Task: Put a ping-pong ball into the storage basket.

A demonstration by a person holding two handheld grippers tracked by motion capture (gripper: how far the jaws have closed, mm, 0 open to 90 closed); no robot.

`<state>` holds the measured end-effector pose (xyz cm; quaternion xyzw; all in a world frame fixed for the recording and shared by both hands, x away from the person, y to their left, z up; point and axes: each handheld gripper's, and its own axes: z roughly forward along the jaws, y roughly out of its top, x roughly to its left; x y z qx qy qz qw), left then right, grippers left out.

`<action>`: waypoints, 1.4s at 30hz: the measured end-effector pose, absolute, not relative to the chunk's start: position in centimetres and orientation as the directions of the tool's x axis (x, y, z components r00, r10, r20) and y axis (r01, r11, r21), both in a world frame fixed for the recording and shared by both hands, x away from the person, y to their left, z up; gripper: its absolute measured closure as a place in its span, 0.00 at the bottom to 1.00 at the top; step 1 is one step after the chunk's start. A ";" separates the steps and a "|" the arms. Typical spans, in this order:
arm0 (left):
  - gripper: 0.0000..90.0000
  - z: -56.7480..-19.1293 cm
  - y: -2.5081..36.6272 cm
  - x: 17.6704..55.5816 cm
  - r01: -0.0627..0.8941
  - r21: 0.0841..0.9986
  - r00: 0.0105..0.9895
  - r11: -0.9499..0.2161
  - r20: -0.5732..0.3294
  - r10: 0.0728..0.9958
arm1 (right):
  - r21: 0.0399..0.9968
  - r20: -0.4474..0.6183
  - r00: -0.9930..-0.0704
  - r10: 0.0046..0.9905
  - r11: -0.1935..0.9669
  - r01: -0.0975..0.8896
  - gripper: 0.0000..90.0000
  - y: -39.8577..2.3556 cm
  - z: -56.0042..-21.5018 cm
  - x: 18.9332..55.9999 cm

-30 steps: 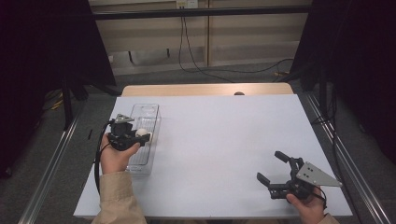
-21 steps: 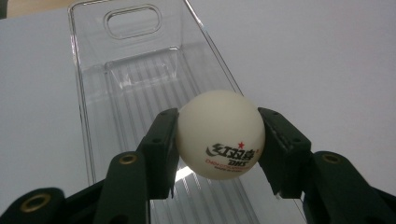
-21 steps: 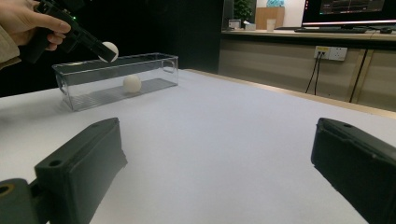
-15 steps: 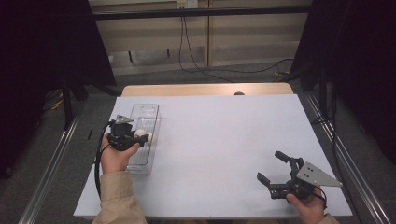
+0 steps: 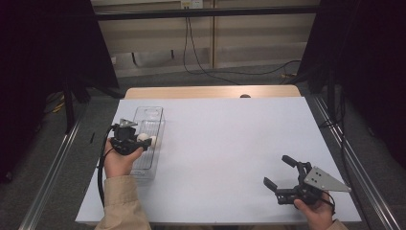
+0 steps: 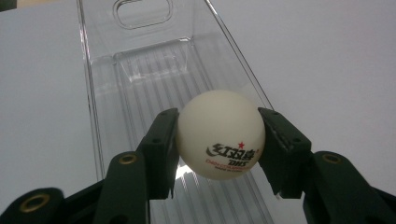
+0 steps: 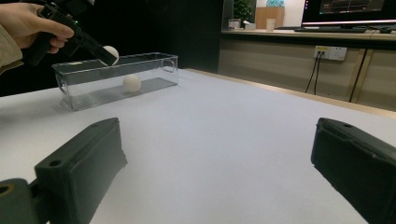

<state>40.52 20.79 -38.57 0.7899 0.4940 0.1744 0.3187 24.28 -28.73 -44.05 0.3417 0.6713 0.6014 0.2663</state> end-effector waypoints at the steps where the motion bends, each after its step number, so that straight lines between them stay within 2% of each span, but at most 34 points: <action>1: 0.56 -38.6 20.8 40.5 0.671 0.675 0.448 -0.306 -0.040 0.893 | 0.990 0.053 -0.626 0.778 0.044 0.138 0.02 -28.7 -44.0 24.3; 18: 0.56 -38.9 20.6 40.7 0.670 0.669 0.440 -0.321 -0.011 0.898 | 0.990 0.052 -0.626 0.778 0.043 0.136 0.02 -28.7 -44.0 24.3; 20: 0.51 -38.9 20.6 40.7 0.670 0.669 0.434 -0.321 -0.003 0.901 | 0.990 0.052 -0.625 0.779 0.043 0.136 0.02 -28.7 -44.0 24.3; 29: 0.46 -38.4 20.5 40.4 0.652 0.701 0.421 -0.289 -0.018 0.907 | 0.990 0.052 -0.626 0.778 0.044 0.137 0.02 -28.8 -44.0 24.2; 42: 0.35 -38.2 19.5 40.0 0.632 0.724 0.453 -0.275 -0.057 0.890 | 0.990 0.051 -0.628 0.777 0.044 0.136 0.02 -28.8 -44.0 24.2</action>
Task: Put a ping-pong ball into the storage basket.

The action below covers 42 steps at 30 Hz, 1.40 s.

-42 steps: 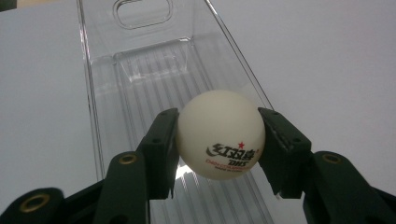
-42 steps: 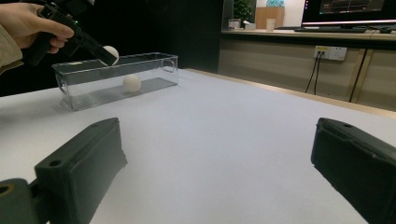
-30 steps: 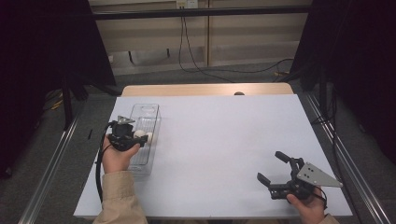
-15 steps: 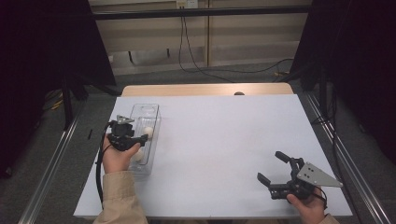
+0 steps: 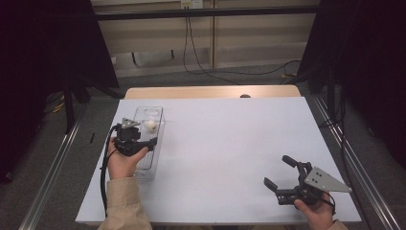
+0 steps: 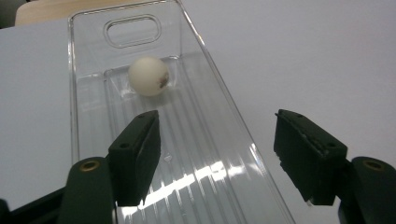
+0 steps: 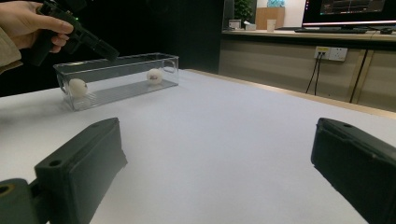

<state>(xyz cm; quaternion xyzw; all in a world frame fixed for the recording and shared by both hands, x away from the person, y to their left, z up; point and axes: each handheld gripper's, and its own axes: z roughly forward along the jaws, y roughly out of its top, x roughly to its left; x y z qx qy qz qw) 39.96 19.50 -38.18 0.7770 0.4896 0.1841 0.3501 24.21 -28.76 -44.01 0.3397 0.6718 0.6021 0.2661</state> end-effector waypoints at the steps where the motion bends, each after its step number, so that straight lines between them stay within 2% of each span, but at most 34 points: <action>1: 0.34 -38.2 19.4 39.9 0.634 0.723 0.455 -0.276 -0.059 0.889 | 0.990 0.051 -0.628 0.777 0.045 0.136 0.02 -28.8 -44.0 24.2; 10: 0.22 -38.0 19.2 39.9 0.613 0.749 0.456 -0.252 -0.075 0.887 | 0.990 0.052 -0.625 0.779 0.044 0.137 0.02 -28.8 -44.0 24.2; 23: 0.11 -37.4 18.9 38.8 0.559 0.791 0.482 -0.248 -0.067 0.873 | 0.991 0.047 -0.620 0.783 0.043 0.129 0.02 -28.9 -43.8 24.1; 31: 0.08 -37.6 19.1 38.0 0.533 0.820 0.490 -0.209 -0.098 0.866 | 0.991 0.047 -0.618 0.785 0.043 0.129 0.02 -28.9 -43.8 24.1; 35: 0.05 -37.7 19.4 37.5 0.515 0.829 0.496 -0.220 -0.078 0.865 | 0.991 0.047 -0.618 0.785 0.042 0.129 0.02 -28.9 -43.8 24.1; 42: 0.04 -38.0 19.8 36.8 0.495 0.847 0.497 -0.192 -0.095 0.863 | 0.991 0.046 -0.617 0.786 0.043 0.128 0.02 -28.9 -43.8 24.1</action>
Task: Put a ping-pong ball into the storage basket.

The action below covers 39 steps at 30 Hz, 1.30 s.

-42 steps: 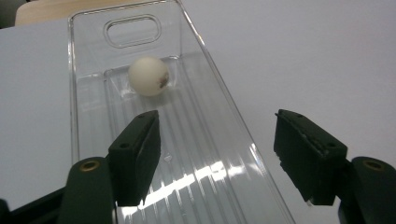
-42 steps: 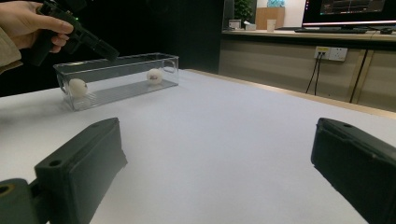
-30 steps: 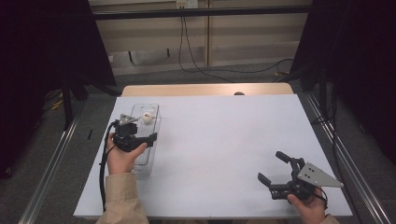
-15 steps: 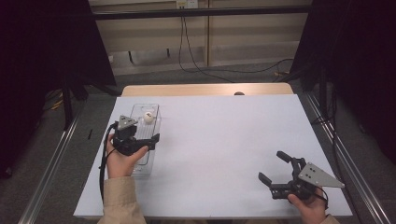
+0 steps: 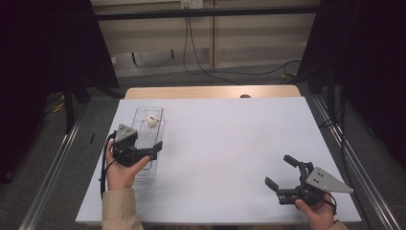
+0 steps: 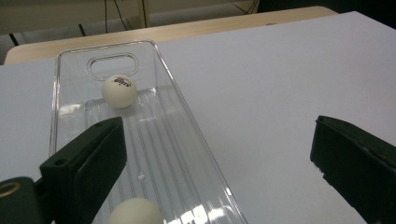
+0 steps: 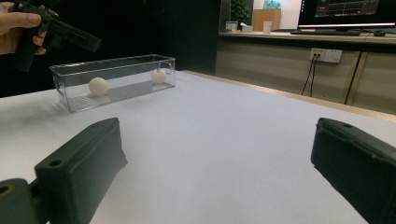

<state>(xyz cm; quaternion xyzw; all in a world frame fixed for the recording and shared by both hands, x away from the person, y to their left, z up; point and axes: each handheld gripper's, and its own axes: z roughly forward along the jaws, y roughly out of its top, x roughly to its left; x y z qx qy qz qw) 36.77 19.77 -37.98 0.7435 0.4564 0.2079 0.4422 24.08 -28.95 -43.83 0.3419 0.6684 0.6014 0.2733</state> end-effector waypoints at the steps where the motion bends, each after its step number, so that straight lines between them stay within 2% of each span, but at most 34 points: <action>1: 0.04 -38.0 19.9 36.7 0.494 0.850 0.497 -0.185 -0.102 0.862 | 0.991 0.046 -0.617 0.786 0.042 0.128 0.02 -28.9 -43.8 24.1; 14: 0.04 -38.3 20.4 35.8 0.477 0.865 0.506 -0.155 -0.126 0.853 | 0.991 0.047 -0.614 0.788 0.042 0.129 0.02 -29.0 -43.8 24.1; 39: 0.05 -39.1 21.8 33.2 0.394 0.912 0.499 -0.112 -0.110 0.859 | 0.991 0.045 -0.611 0.791 0.042 0.128 0.02 -29.1 -43.8 24.1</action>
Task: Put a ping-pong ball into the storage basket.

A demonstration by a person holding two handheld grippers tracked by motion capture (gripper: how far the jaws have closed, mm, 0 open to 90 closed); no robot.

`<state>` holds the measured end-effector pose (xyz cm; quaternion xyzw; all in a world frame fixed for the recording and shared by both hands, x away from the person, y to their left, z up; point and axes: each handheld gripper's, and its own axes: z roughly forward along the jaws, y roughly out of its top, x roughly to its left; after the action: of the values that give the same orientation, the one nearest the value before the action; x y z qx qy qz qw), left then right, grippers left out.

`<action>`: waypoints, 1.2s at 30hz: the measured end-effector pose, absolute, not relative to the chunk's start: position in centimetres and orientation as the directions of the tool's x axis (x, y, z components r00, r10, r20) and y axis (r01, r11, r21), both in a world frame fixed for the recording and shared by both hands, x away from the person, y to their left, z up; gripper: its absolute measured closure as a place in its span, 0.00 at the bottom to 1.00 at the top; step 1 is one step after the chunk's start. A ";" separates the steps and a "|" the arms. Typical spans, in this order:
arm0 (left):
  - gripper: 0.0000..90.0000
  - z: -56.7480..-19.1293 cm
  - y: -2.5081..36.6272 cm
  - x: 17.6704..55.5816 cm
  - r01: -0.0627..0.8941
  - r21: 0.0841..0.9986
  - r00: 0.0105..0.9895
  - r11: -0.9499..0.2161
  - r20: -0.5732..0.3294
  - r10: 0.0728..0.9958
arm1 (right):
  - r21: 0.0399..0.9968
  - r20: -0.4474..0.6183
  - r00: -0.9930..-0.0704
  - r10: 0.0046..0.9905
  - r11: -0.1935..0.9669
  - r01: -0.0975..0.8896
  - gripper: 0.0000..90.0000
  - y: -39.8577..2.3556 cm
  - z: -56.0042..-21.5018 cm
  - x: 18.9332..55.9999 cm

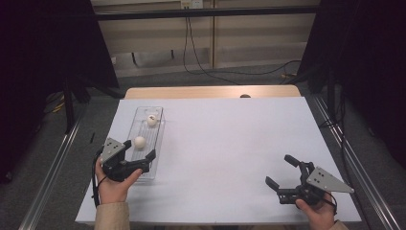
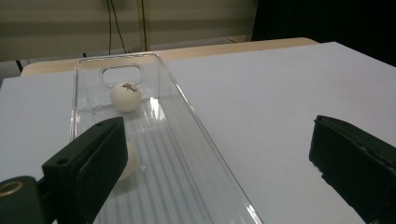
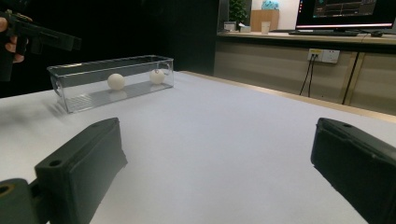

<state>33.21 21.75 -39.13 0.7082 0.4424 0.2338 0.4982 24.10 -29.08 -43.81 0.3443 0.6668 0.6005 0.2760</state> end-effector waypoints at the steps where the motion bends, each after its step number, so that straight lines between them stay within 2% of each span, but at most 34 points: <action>1: 0.05 -39.2 21.8 33.1 0.390 0.915 0.497 -0.108 -0.111 0.860 | 0.991 0.046 -0.610 0.791 0.041 0.128 0.02 -29.1 -43.8 24.1; 7: 0.05 -39.4 22.2 32.7 0.378 0.923 0.496 -0.077 -0.131 0.859 | 0.991 0.044 -0.610 0.791 0.043 0.127 0.02 -29.1 -43.8 24.1; 21: 0.05 -40.5 22.9 31.6 0.352 0.929 0.499 -0.116 -0.081 0.863 | 0.990 0.041 -0.611 0.790 0.048 0.129 0.02 -29.0 -43.9 24.1; 36: 0.04 -41.8 22.9 30.4 0.330 0.936 0.512 -0.121 -0.070 0.856 | 0.990 0.035 -0.612 0.790 0.055 0.128 0.02 -28.9 -43.9 24.1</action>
<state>30.40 22.91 -41.77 0.7030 0.4220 0.2570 0.5116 24.12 -28.93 -43.89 0.3422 0.6711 0.5963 0.2776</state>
